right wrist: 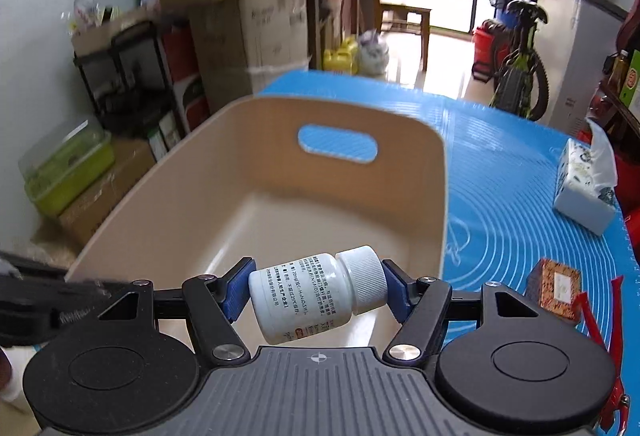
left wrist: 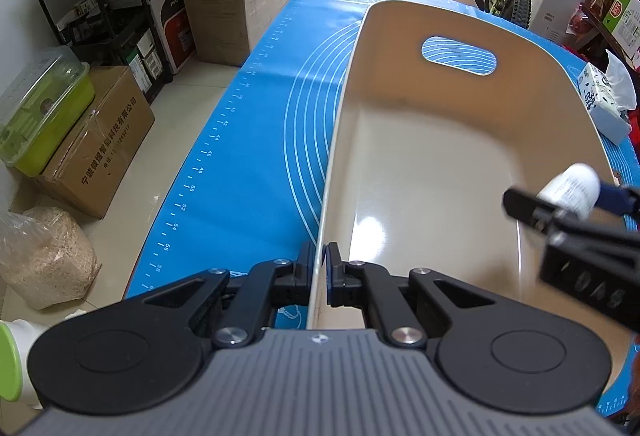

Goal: Organize rigid objects
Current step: 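Lift the pill bottle with the right tool and drop it into the basket, then reach the right tool to the red figure and grasp it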

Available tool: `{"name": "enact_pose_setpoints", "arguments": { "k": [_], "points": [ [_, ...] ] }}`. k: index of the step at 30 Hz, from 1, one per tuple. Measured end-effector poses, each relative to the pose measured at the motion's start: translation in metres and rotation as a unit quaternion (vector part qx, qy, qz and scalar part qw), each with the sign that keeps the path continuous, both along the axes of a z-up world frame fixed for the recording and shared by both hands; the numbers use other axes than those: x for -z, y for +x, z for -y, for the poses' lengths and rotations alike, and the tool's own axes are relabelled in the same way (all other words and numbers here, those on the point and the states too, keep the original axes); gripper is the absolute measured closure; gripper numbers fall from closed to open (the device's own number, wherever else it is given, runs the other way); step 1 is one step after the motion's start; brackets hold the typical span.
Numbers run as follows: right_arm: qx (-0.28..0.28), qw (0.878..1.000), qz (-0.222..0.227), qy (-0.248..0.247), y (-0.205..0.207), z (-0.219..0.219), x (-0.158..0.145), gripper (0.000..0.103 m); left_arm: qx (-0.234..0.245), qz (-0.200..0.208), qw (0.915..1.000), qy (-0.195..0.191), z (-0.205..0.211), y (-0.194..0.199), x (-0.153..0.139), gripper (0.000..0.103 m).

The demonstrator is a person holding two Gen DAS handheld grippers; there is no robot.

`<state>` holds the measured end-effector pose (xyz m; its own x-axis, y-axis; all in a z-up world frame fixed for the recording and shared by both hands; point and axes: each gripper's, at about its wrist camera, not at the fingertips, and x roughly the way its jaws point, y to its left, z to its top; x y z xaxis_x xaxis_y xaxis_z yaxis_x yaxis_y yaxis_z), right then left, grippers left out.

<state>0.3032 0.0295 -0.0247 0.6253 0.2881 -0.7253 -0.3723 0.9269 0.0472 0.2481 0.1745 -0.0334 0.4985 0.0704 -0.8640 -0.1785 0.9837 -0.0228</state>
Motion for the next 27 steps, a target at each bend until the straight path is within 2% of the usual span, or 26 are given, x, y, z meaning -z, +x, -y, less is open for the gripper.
{"name": "enact_pose_setpoints", "arguments": {
  "k": [5,8,10,15,22,27],
  "points": [
    [-0.034,0.997,-0.005,-0.063,-0.007,-0.021,0.011,0.037,0.001,0.000,1.0000,0.001,0.001,0.000,0.000,0.095],
    [-0.047,0.995,-0.005,-0.082,-0.011,-0.029,0.012,0.036,0.000,-0.001,1.0000,0.002,0.002,0.000,0.001,0.095],
    [-0.043,0.997,-0.005,-0.070,-0.010,-0.027,0.008,0.032,0.000,0.000,1.0000,0.003,0.002,0.000,0.001,0.095],
    [-0.027,0.999,-0.002,-0.024,-0.010,-0.006,-0.007,0.028,-0.002,-0.001,1.0000,0.001,0.001,0.000,0.000,0.095],
    [0.016,0.999,0.023,0.042,-0.019,0.047,-0.044,0.021,-0.003,-0.001,1.0000,0.000,0.001,0.000,0.000,0.095],
    [0.053,0.995,0.043,0.070,-0.022,0.085,-0.063,0.020,-0.004,-0.002,1.0000,-0.001,0.001,0.000,0.000,0.095]
  ]
}}
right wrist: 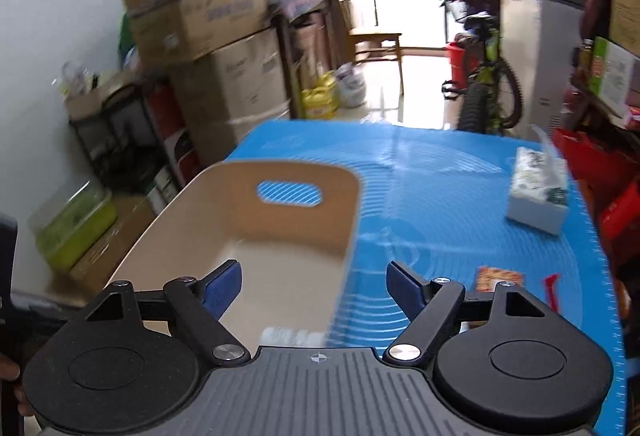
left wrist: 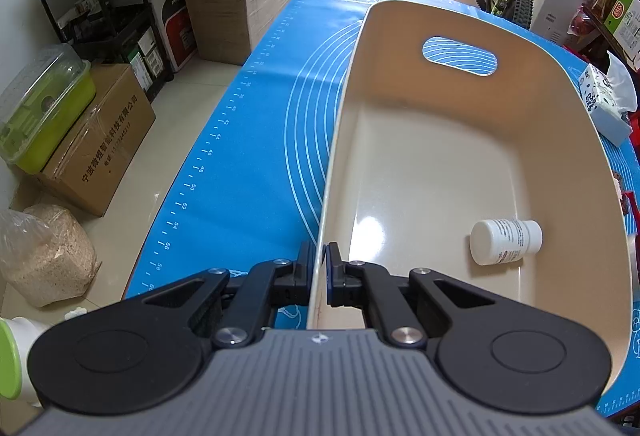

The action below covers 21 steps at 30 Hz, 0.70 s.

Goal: Organize rigid objects
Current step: 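Reach the right tool to the red figure and grasp it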

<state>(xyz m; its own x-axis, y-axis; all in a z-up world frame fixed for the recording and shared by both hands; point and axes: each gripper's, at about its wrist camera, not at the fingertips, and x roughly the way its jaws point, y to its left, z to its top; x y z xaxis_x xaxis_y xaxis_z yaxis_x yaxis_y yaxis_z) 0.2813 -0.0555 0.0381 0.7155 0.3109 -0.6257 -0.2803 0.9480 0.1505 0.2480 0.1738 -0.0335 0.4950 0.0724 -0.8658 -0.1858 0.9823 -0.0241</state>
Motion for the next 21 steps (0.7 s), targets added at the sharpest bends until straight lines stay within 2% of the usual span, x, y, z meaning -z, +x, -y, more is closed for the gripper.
{"name": "enact_pose_setpoints", "arguments": {
  "k": [5,8,15,21],
  "points": [
    [0.036,0.999,0.023,-0.025,0.004,0.032,-0.010,0.020,0.000,0.000,1.0000,-0.001,0.000,0.000,0.000,0.095],
    [0.065,0.997,0.021,-0.033,0.010,0.061,-0.008,0.020,-0.001,0.000,1.0000,-0.001,0.000,0.000,-0.001,0.095],
    [0.132,0.990,-0.027,-0.035,0.025,0.117,0.017,0.019,-0.001,0.000,1.0000,-0.003,-0.001,0.000,0.000,0.095],
    [0.143,0.985,-0.070,-0.068,0.035,0.130,0.054,0.019,-0.003,0.000,1.0000,0.000,0.000,0.000,-0.001,0.095]
  ]
}}
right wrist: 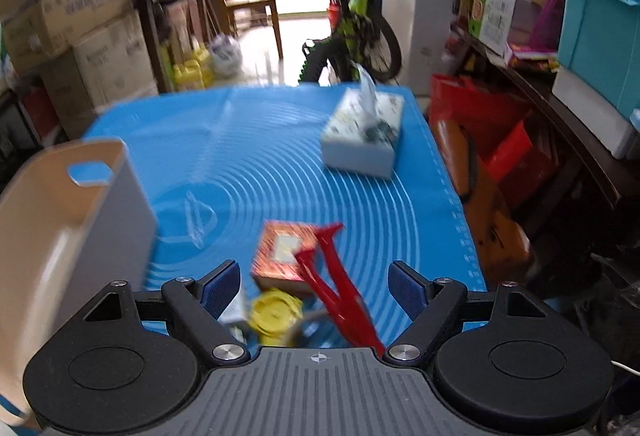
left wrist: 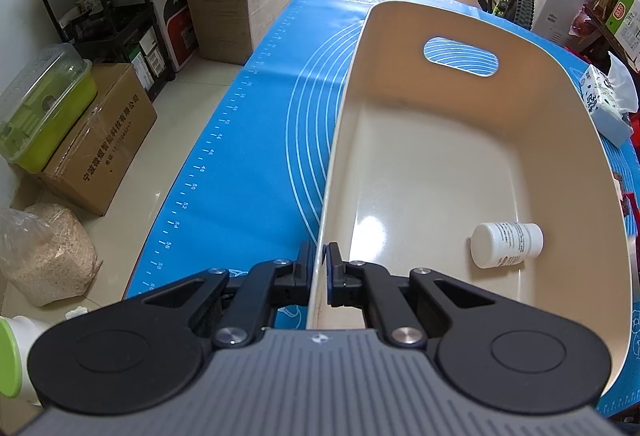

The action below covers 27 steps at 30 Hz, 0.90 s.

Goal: Organize rigid objects
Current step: 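Reach the right tool to the red figure and grasp it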

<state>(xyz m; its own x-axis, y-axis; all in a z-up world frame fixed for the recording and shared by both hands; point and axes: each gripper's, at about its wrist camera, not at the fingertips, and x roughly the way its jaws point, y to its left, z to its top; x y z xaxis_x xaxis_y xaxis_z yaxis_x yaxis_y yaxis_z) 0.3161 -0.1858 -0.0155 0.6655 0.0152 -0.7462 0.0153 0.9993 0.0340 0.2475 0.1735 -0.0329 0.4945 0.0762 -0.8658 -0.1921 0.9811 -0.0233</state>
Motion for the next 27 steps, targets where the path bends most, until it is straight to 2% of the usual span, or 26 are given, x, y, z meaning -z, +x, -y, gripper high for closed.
{"name": "enact_pose_setpoints", "arguments": {
  "k": [8,15,17,21,24,26,27],
  "points": [
    [0.013,0.999,-0.052,0.004,0.011,0.024,0.041,0.025,-0.001,0.000,1.0000,0.004,0.000,0.000,0.001,0.094],
    [0.005,0.997,-0.072,-0.009,0.011,0.029,0.052,0.030,-0.002,-0.001,1.0000,0.008,0.000,0.001,0.001,0.094],
    [-0.004,0.996,-0.084,-0.021,0.011,0.027,0.056,0.035,-0.003,-0.001,1.0000,0.009,0.001,0.001,0.001,0.093],
    [-0.027,0.993,-0.105,-0.038,0.013,0.020,0.064,0.055,-0.004,-0.001,0.9999,0.010,0.002,0.001,0.000,0.093],
    [-0.040,0.992,-0.105,-0.054,0.012,0.013,0.069,0.063,-0.003,-0.001,0.9999,0.010,0.002,0.001,0.000,0.093],
    [-0.051,0.991,-0.100,-0.072,0.011,0.008,0.070,0.065,-0.004,-0.001,1.0000,0.009,0.002,0.001,0.000,0.093],
    [-0.055,0.991,-0.096,-0.080,0.009,0.006,0.069,0.069,-0.004,-0.001,1.0000,0.009,0.002,0.001,0.000,0.093]
  ]
}}
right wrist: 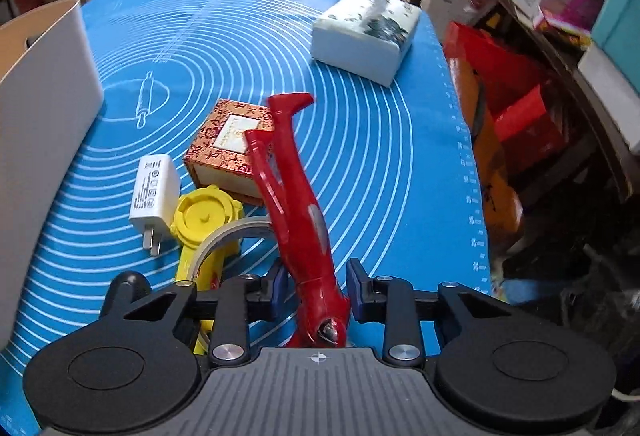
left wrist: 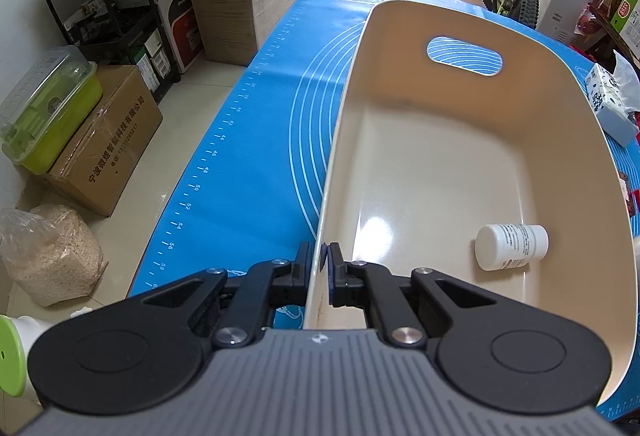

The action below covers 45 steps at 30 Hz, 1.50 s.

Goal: Organize rigid objects
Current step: 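Reach the right tool to the red figure and grasp it, then carry the red figure with the right tool and release it into the basket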

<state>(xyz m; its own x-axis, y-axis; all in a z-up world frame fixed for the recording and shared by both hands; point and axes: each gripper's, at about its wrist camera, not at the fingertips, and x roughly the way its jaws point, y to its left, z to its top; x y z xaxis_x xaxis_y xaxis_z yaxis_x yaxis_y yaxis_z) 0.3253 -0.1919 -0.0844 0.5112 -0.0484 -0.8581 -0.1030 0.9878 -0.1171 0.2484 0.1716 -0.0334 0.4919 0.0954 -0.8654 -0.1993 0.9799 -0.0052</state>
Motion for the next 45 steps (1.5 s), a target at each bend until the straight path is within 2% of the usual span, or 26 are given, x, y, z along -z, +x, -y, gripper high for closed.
{"name": "enact_pose_setpoints", "arguments": {
  "k": [9,15,25,34,40,45],
  "points": [
    [0.003,0.999,0.041,0.002,-0.006,-0.001,-0.023,0.069,0.000,0.000,1.0000,0.000,0.000,0.000,0.000,0.093],
    [0.019,0.996,0.084,0.010,-0.012,0.000,-0.043,0.069,0.000,0.000,1.0000,0.001,0.000,0.000,0.000,0.093],
    [0.035,0.986,0.155,0.056,-0.022,-0.007,-0.082,0.070,0.001,0.000,1.0000,0.000,-0.001,0.000,-0.001,0.093],
    [0.036,0.985,0.155,0.067,-0.019,-0.010,-0.083,0.070,0.000,0.001,1.0000,-0.002,-0.001,0.000,0.000,0.093],
    [0.038,0.978,0.187,0.085,-0.027,-0.017,-0.095,0.070,-0.001,0.001,1.0000,-0.003,-0.001,0.001,-0.001,0.093],
    [0.017,0.966,0.228,0.122,-0.037,-0.037,-0.116,0.070,0.000,0.001,1.0000,-0.003,-0.001,0.001,-0.001,0.093]
  ]
}}
